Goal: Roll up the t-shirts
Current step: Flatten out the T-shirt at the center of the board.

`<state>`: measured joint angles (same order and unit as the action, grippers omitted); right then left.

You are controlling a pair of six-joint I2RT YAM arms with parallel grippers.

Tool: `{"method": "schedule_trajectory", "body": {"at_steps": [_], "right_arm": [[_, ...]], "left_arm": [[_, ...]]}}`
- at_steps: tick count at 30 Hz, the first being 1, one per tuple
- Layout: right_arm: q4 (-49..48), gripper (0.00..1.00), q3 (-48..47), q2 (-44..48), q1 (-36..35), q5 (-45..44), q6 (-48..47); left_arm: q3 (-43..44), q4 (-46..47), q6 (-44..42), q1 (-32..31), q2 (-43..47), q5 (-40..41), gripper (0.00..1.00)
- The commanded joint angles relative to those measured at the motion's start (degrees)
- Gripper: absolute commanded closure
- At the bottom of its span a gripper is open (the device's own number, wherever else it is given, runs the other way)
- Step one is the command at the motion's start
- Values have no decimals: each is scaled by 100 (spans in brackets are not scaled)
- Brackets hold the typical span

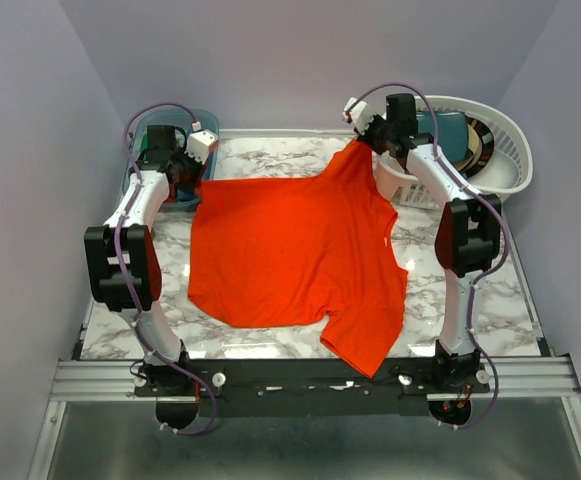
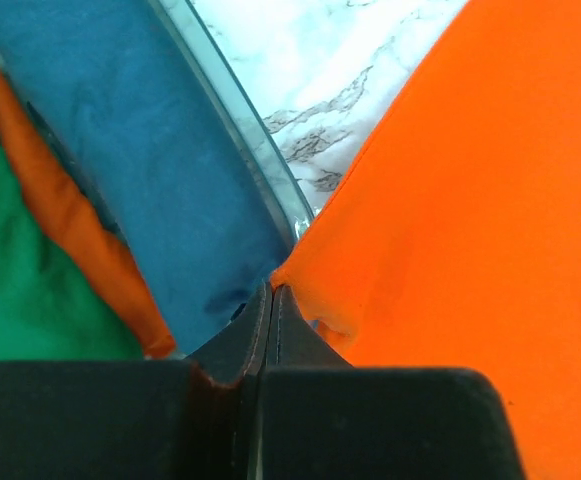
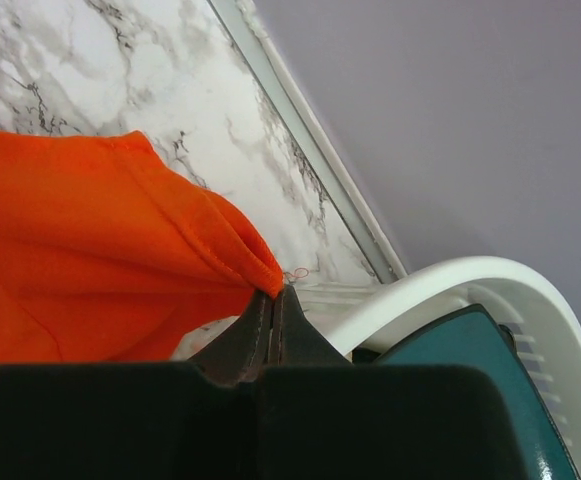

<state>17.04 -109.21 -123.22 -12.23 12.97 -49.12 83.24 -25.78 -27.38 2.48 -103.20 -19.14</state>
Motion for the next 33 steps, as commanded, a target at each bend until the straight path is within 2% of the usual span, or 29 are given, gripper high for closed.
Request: {"method": "schedule_trajectory", "body": {"at_steps": [1,5,9,13,16,21,25,33], "right_arm": [[142,100,119,166,-86,-225,122],[212,99,320,587,-253,-374,219],[212,100,925,1580,-394,-488,438],[212,100,1506,2843,-456,-664,474],[335,100,1831,3443,-482,-761,597],[370,100,2377,4937,-517,-796,667],[668,99,2580,6027,-544,-691,729],[1792,99,2247,7733,-605,-673,1053]], "left_arm": [[105,-208,-242,-28,221,-29,100],[43,-24,-59,15,537,-161,100],[69,47,346,121,1169,-389,100],[-281,64,356,121,2274,-477,100],[-492,-67,312,112,3100,-451,100],[-546,-418,206,121,4271,-346,100],[-100,-1006,364,121,5245,-231,100],[1325,-2501,532,121,6338,-293,100]]}}
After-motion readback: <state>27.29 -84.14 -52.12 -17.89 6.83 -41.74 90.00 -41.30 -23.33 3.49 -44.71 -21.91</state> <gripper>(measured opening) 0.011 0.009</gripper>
